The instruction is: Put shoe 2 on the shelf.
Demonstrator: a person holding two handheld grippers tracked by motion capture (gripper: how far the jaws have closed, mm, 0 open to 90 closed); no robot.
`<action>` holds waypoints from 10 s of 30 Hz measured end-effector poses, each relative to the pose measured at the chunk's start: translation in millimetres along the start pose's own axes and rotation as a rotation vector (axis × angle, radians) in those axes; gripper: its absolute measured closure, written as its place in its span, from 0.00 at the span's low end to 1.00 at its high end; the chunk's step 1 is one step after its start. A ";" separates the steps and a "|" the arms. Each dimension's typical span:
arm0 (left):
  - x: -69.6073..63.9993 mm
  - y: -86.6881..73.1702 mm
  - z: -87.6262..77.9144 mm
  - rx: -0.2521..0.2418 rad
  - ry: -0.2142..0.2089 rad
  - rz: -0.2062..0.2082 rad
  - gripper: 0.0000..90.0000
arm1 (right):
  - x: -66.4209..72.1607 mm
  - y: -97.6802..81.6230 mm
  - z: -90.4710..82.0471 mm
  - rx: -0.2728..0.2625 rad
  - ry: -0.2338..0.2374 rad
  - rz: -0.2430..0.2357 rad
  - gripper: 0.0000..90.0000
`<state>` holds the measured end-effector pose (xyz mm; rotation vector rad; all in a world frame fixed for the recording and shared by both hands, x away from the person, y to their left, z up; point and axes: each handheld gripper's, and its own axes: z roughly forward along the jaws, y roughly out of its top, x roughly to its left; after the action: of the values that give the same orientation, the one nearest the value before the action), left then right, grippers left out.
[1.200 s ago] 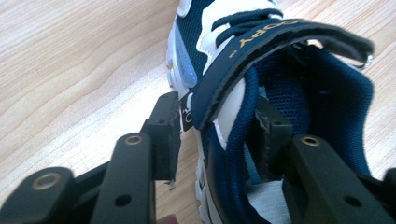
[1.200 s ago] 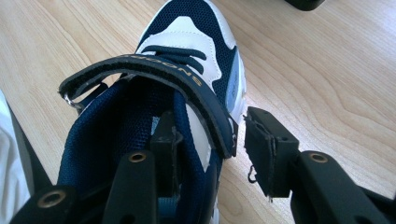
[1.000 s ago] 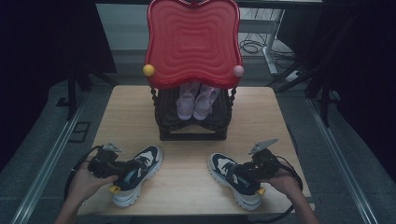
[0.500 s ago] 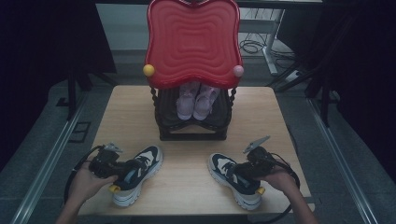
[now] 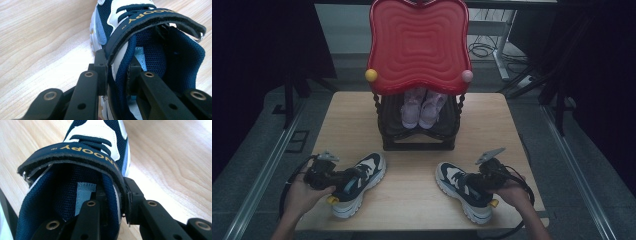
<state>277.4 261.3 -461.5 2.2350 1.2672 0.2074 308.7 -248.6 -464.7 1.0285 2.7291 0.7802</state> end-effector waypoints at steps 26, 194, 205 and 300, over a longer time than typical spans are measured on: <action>32.1 -3.2 -44.3 -0.244 -0.056 -0.150 0.85 | -40.6 -42.5 -37.5 -0.443 0.072 0.281 0.85; 9.7 295.8 -163.1 -0.803 -0.222 -0.193 0.85 | -76.3 253.7 -194.3 -0.905 0.055 0.358 0.84; 0.8 306.7 -142.2 -0.798 -0.173 -0.212 0.84 | -74.6 264.3 -175.3 -0.894 -0.004 0.398 0.84; -15.4 302.4 -126.1 -0.735 -0.179 -0.165 0.41 | -61.6 255.7 -182.0 -0.918 -0.001 0.278 0.53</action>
<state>444.5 177.0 -192.1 1.4821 1.0469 0.3371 452.4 -203.0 -182.6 1.1235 1.8209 1.8050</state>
